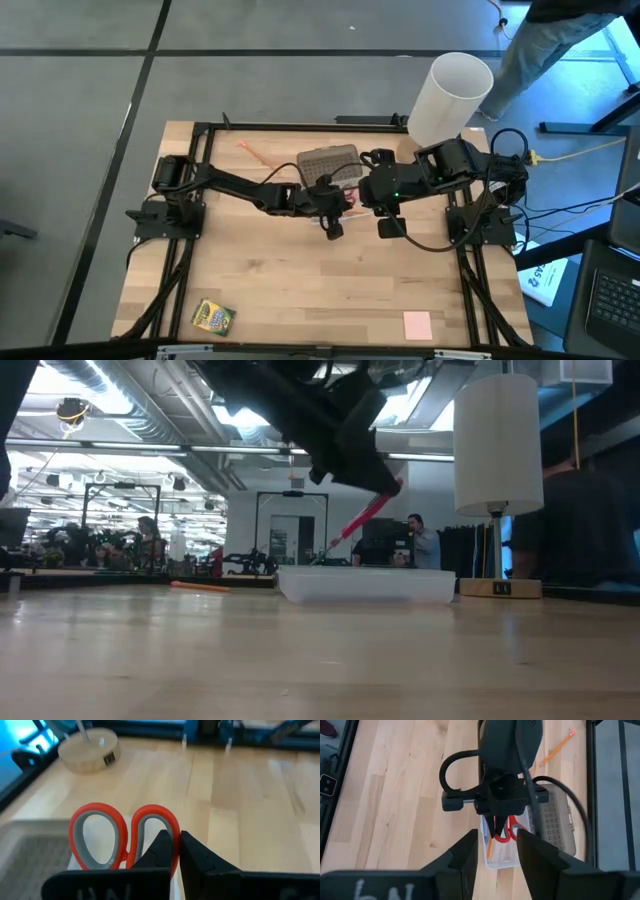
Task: Pack school essentials
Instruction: Put the orange scissors into the black supply box
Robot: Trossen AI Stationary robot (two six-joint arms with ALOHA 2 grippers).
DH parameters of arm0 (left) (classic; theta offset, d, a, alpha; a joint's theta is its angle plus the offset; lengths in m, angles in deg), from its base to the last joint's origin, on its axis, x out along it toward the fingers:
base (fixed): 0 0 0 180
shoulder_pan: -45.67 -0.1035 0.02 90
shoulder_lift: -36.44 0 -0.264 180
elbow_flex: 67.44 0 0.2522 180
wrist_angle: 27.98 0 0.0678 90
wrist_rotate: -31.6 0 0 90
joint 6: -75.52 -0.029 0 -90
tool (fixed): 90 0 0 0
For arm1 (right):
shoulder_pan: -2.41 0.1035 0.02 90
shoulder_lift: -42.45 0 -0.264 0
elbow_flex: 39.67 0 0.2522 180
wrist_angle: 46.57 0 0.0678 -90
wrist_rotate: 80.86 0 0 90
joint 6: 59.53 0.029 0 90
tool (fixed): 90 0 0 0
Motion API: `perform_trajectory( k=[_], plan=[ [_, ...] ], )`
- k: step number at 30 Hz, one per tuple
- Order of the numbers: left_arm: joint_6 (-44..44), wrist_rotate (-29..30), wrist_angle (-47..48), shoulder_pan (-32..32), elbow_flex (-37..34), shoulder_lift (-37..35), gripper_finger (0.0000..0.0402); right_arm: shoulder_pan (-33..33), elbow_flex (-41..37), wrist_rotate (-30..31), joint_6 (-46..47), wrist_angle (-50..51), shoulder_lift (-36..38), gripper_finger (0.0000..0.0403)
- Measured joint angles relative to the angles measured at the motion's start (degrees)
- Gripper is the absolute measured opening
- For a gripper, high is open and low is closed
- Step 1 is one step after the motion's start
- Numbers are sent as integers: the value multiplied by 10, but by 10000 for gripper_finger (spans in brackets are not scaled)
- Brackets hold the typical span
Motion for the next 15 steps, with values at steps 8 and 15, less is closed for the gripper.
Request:
perform_trajectory(
  k=[8,15],
  plan=[
    [15,1,49,1,0,0,2,0,0,0,-3,0,0,136],
    [33,0,112,1,0,0,2,0,0,0,-3,0,0,136]
  ],
)
